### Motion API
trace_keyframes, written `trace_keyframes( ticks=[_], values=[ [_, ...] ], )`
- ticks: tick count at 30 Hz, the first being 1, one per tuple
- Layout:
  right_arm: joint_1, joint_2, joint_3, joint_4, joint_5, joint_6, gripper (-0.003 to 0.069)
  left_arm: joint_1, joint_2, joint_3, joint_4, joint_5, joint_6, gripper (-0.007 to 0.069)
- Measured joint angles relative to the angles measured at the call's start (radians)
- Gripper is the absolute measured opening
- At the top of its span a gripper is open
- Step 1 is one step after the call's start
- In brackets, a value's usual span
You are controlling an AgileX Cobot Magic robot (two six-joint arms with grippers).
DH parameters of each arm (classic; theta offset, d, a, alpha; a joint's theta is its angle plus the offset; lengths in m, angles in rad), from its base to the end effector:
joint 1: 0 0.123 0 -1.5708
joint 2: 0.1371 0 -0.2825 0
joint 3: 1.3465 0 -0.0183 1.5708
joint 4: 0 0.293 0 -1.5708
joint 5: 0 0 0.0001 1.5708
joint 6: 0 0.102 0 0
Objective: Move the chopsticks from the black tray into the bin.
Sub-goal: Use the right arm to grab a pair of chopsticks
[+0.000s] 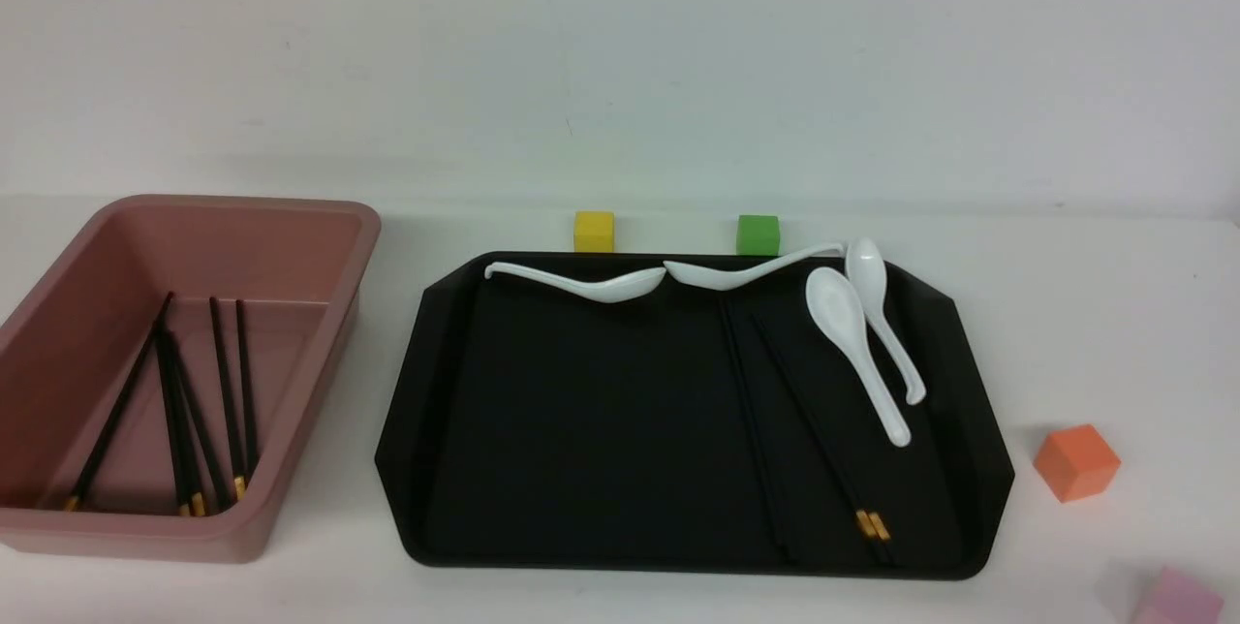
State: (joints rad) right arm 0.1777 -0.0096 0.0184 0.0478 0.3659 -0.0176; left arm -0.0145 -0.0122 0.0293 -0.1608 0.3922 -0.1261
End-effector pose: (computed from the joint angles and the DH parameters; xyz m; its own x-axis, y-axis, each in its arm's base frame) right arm 0.1062 0.0209 0.1711 -0.2838 -0.0235 -0.9586 -0.1853 0.9822 0.0308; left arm 0.1073 -0.0078 0.1651 -0.3202 -0.2663 -0.9092 -0.0149 0.9610 -0.2763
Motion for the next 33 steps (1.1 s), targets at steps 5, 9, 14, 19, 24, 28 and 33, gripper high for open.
trace_keyframes(
  ticks=[5, 9, 14, 19, 24, 28, 33],
  values=[
    [0.000, 0.000, 0.000, 0.000, 0.000, 0.000, 0.0240, 0.000, 0.000, 0.000, 0.000, 0.000, 0.000, 0.0082],
    [0.000, 0.000, 0.000, -0.001, 0.000, 0.000, 0.0240, 0.000, 0.000, 0.000, 0.000, 0.000, 0.000, 0.0082],
    [0.000, 0.000, 0.000, -0.006, 0.000, 0.000, 0.0240, 0.000, 0.000, 0.000, 0.000, 0.000, 0.000, 0.0082],
    [0.000, 0.000, 0.000, -0.016, 0.000, 0.000, 0.0240, 0.000, 0.000, 0.000, 0.000, 0.000, 0.000, 0.0082],
    [0.000, 0.000, 0.000, -0.019, 0.000, 0.000, 0.0240, 0.000, 0.000, 0.000, 0.000, 0.000, 0.000, 0.0082],
    [0.000, 0.000, 0.000, 0.054, -0.003, 0.041, 0.0240, 0.000, 0.000, 0.000, 0.000, 0.000, 0.000, 0.0082],
    [0.000, 0.000, 0.004, 0.384, -0.009, 0.203, 0.0240, 0.000, 0.000, 0.000, 0.000, 0.000, 0.000, 0.0082]
  ],
)
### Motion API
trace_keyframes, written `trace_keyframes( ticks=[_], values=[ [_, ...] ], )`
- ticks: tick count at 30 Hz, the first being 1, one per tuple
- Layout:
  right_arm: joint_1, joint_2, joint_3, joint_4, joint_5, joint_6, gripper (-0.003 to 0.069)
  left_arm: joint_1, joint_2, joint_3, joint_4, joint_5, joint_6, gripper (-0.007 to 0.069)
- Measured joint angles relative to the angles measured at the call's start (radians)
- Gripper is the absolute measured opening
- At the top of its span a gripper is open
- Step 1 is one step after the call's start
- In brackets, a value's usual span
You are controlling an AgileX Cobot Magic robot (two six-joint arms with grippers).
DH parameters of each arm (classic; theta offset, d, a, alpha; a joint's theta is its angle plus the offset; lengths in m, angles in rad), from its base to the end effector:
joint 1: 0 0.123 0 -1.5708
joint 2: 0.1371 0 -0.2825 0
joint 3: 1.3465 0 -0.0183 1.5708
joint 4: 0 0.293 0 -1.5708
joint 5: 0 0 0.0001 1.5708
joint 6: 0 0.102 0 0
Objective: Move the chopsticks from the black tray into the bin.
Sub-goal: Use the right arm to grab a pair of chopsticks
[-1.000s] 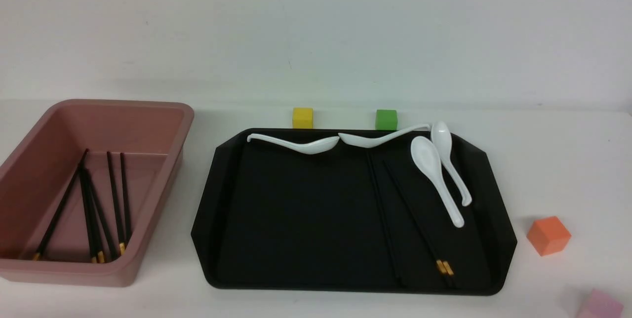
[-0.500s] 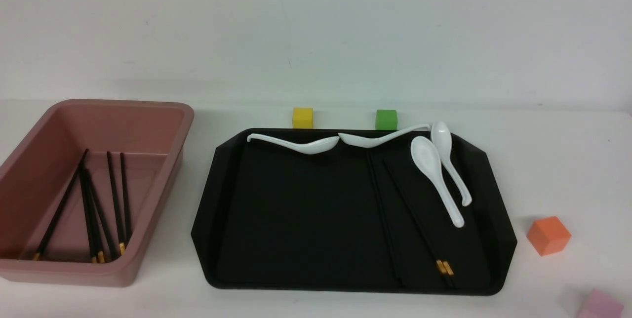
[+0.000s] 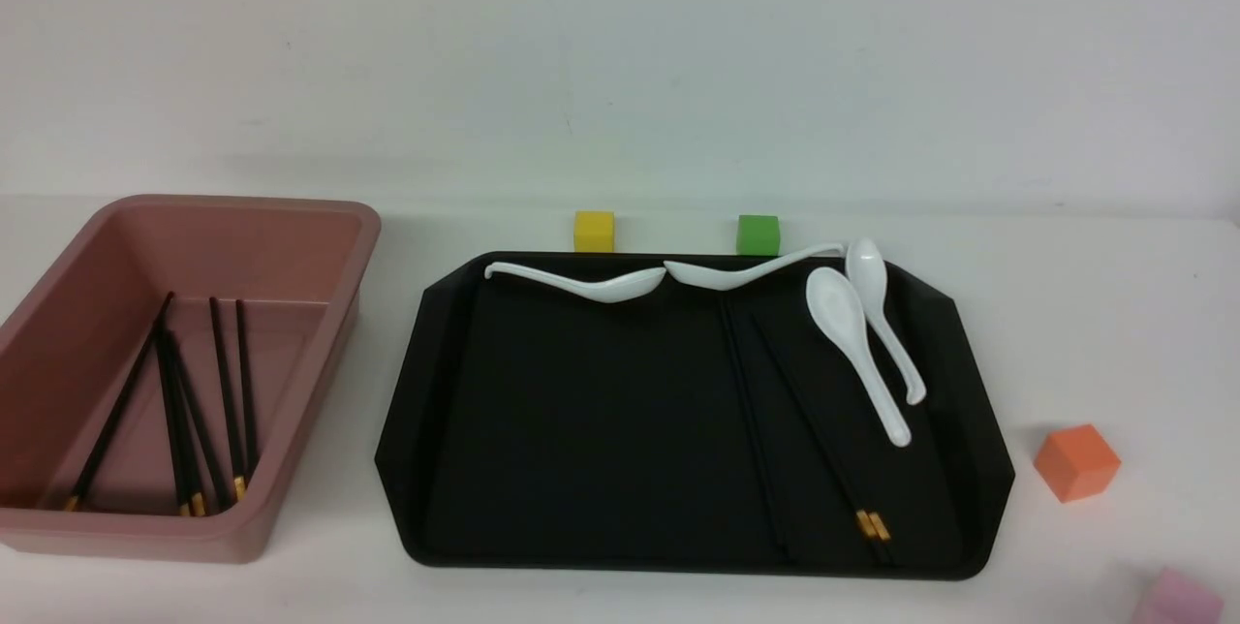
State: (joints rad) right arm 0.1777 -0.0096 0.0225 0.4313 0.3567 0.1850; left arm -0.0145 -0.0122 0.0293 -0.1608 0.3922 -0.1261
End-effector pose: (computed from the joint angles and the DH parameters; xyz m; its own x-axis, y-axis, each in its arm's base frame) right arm 0.1040 0.0338 0.1737 -0.3790 0.4929 -0.7832 -0.1235 0.8118 0.5707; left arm 0.1073 -0.0078 0.1651 -0.3202 -0.2663 -0.9092 -0.0149 0.9610 -0.2763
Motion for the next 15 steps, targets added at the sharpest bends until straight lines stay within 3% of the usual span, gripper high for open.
trace_keyframes(
  ticks=[4, 15],
  values=[
    [0.000, 0.000, 0.001, 0.188, -0.025, 0.035, 0.0240, 0.000, 0.000, 0.000, 0.000, 0.000, 0.000, 0.0085],
    [0.000, 0.000, -0.002, 0.424, -0.178, 0.021, 0.0219, 0.000, 0.000, 0.000, 0.000, 0.000, 0.000, 0.0095]
  ],
)
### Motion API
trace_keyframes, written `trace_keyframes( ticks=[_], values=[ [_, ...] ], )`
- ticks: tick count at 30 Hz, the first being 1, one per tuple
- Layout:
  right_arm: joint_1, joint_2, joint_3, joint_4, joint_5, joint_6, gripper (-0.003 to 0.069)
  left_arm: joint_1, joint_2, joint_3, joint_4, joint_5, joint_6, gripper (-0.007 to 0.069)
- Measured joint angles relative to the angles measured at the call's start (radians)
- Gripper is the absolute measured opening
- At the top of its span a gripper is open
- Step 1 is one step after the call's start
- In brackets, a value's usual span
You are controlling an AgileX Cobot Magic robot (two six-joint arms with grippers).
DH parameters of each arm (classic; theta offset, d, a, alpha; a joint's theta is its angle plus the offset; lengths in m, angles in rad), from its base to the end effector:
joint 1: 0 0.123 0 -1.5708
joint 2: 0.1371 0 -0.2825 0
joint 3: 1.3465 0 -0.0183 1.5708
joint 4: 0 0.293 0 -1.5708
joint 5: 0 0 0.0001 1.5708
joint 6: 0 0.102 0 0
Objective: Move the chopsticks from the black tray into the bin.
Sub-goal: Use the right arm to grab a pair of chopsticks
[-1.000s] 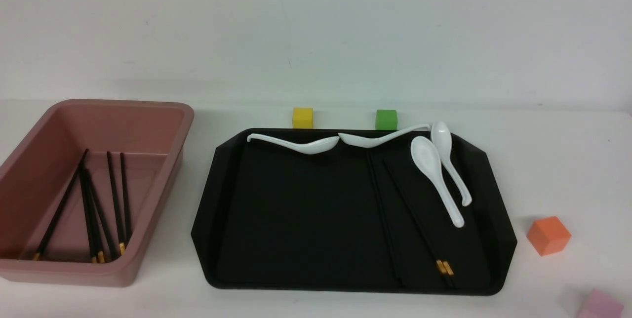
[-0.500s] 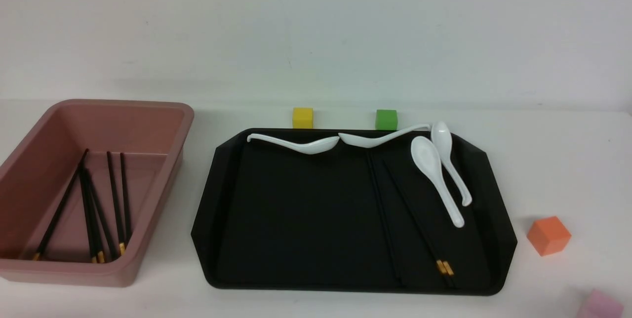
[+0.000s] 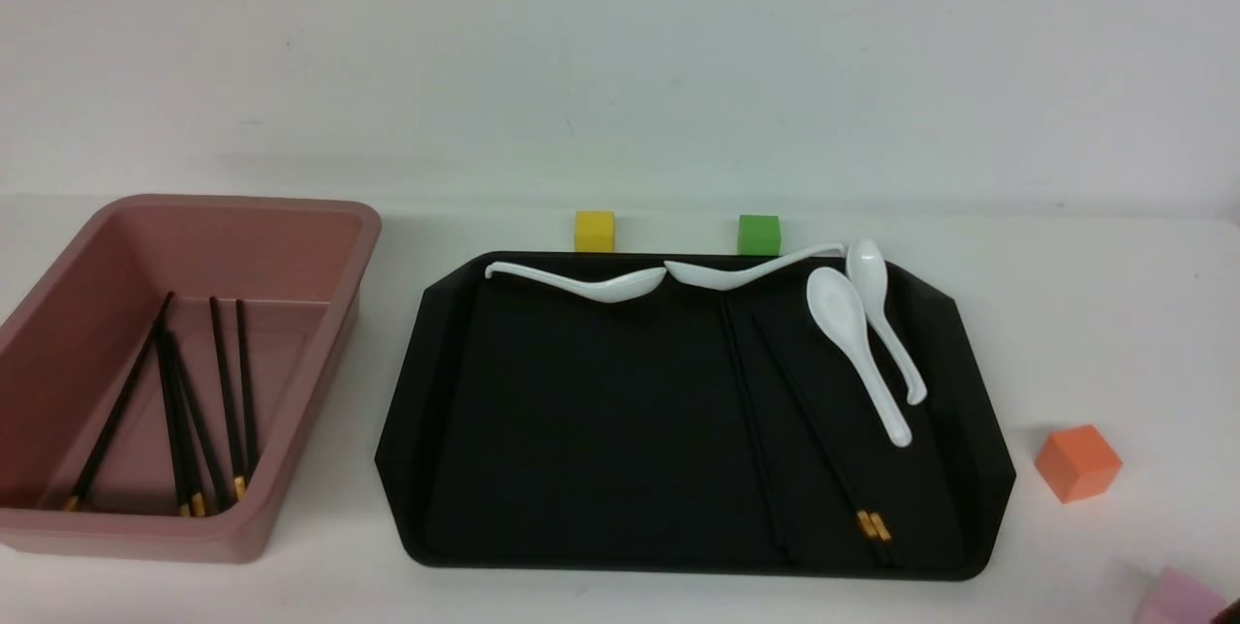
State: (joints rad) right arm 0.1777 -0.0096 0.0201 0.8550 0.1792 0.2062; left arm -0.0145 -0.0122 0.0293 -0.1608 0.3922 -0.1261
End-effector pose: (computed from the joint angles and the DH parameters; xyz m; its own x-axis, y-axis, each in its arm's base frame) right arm 0.1073 0.0333 0.1953 -0.2874 0.8233 -0.4895 -0.1165 0.4772 0.8710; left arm 0.1073 -0.0078 0.1651 -0.3202 -0.2663 -0.9092 -0.0149 0.9610 -0.2763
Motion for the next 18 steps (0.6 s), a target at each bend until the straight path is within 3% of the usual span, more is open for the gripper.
trace_keyframes(
  ticks=[4, 5, 7, 10, 13, 18],
  values=[
    [0.000, 0.017, -0.074, 0.007, -0.070, -0.092, 0.0123, 0.000, 0.000, 0.000, 0.000, 0.000, 0.000, 0.0101],
    [0.000, 0.059, -0.148, 0.003, -0.132, -0.182, 0.0048, 0.000, 0.000, 0.000, 0.000, 0.000, 0.000, 0.0103],
    [0.000, 0.144, -0.235, 0.001, -0.179, -0.283, -0.0002, 0.000, 0.000, 0.000, 0.000, 0.000, 0.000, 0.0104],
    [0.000, 0.292, -0.362, -0.002, -0.158, -0.411, -0.0004, 0.000, 0.000, 0.000, 0.000, 0.000, 0.000, 0.0107],
    [0.000, 0.484, -0.489, -0.003, 0.006, -0.458, 0.0002, 0.000, 0.000, 0.000, 0.000, 0.000, 0.000, 0.0111],
    [0.000, 0.883, -0.699, -0.065, 0.470, -0.408, 0.0003, 0.000, 0.000, 0.000, 0.000, 0.000, 0.000, 0.0111]
  ],
)
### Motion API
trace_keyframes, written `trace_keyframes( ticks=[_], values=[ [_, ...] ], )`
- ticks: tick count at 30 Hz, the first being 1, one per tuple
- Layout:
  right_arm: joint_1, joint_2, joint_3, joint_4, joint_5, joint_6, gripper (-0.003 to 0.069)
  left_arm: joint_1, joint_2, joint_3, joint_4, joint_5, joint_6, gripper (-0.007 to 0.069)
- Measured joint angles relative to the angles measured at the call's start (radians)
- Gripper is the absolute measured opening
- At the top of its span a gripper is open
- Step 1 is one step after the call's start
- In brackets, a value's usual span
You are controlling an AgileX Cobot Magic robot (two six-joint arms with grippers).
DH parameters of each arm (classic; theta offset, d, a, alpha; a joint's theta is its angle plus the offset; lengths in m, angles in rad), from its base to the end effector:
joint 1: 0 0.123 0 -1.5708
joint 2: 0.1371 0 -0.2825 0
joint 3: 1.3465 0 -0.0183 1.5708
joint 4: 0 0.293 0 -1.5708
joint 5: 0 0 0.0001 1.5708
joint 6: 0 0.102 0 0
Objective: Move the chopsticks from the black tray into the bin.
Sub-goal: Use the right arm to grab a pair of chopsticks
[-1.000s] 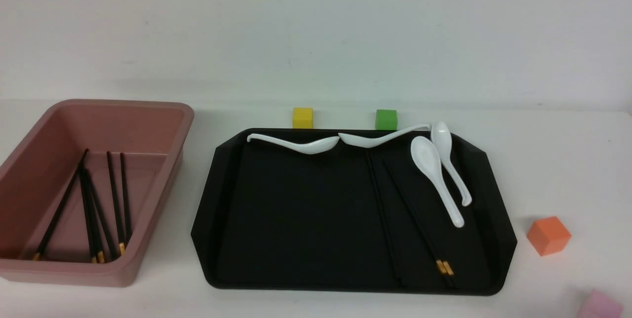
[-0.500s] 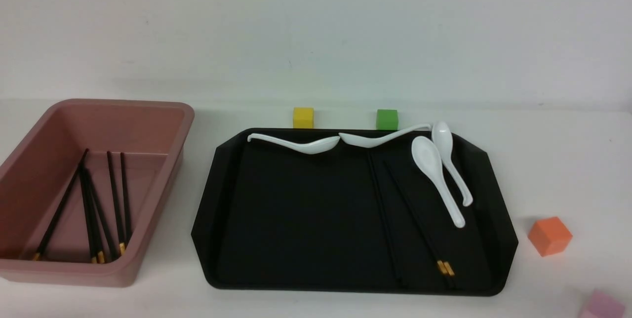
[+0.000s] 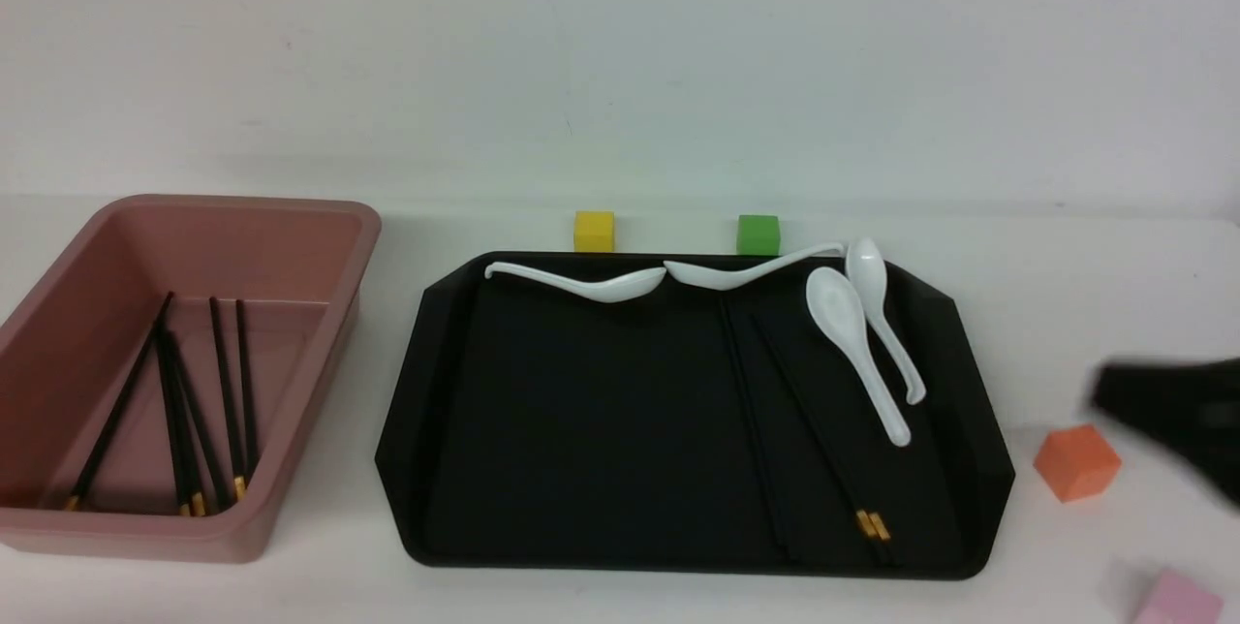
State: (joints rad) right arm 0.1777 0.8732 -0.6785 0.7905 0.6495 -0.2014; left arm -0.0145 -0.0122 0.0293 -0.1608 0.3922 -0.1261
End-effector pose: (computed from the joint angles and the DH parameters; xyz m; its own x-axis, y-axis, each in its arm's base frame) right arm 0.2079 0.0819 0.2971 -0.7260 0.2901 -0.6235 -0.1985 0.7797 0.5939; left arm 0.1073 -0.0078 0.1651 -0.3202 -0.2663 -0.9092 -0.0149 0.9610 -0.2763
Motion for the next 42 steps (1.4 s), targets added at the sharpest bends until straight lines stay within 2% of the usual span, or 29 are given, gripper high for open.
trace_keyframes(
  ticks=[3, 7, 11, 15, 18, 20, 21, 23, 24, 30, 36, 39, 42],
  values=[
    [0.000, 0.227, -0.122, -0.051, 0.189, -0.024, 0.0004, 0.000, 0.000, 0.000, 0.000, 0.000, 0.000, 0.0111],
    [0.002, 0.503, -0.283, -0.029, 0.391, -0.097, 0.0004, 0.000, 0.000, 0.000, 0.000, 0.000, 0.000, 0.0111],
    [0.046, 0.686, -0.404, -0.013, 0.462, -0.134, 0.0004, 0.000, 0.000, 0.000, 0.000, 0.000, 0.000, 0.0111],
    [0.166, 0.885, -0.576, -0.034, 0.526, -0.132, 0.0004, 0.000, 0.000, 0.000, 0.000, 0.000, 0.000, 0.0111],
    [0.246, 0.988, -0.690, -0.142, 0.530, -0.053, 0.0004, 0.000, 0.000, 0.000, 0.000, 0.000, 0.000, 0.0111],
    [0.302, 1.080, -0.809, -0.309, 0.531, 0.068, 0.0006, 0.000, 0.000, 0.000, 0.000, 0.000, 0.000, 0.0114],
    [0.302, 1.080, -0.809, -0.309, 0.531, 0.068, 0.0006, 0.000, 0.000, 0.000, 0.000, 0.000, 0.000, 0.0114],
    [0.335, 1.138, -0.906, -0.473, 0.529, 0.186, 0.0009, 0.000, 0.000, 0.000, 0.000, 0.000, 0.000, 0.0114],
    [0.340, 1.153, -0.930, -0.504, 0.528, 0.208, 0.0009, 0.000, 0.000, 0.000, 0.000, 0.000, 0.000, 0.0114],
    [0.333, 1.166, -1.006, -0.550, 0.470, 0.259, 0.0012, 0.000, 0.000, 0.000, 0.000, 0.000, 0.000, 0.0119],
    [0.293, 1.218, -1.009, -0.594, 0.407, 0.399, 0.0033, 0.000, 0.000, 0.000, 0.000, 0.000, 0.000, 0.0124],
    [0.289, 1.252, -1.009, -0.658, 0.402, 0.488, 0.0081, 0.000, 0.000, 0.000, 0.000, 0.000, 0.000, 0.0126],
    [0.289, 1.276, -1.009, -0.702, 0.396, 0.531, 0.0164, 0.000, 0.000, 0.000, 0.000, 0.000, 0.000, 0.0129]
  ],
)
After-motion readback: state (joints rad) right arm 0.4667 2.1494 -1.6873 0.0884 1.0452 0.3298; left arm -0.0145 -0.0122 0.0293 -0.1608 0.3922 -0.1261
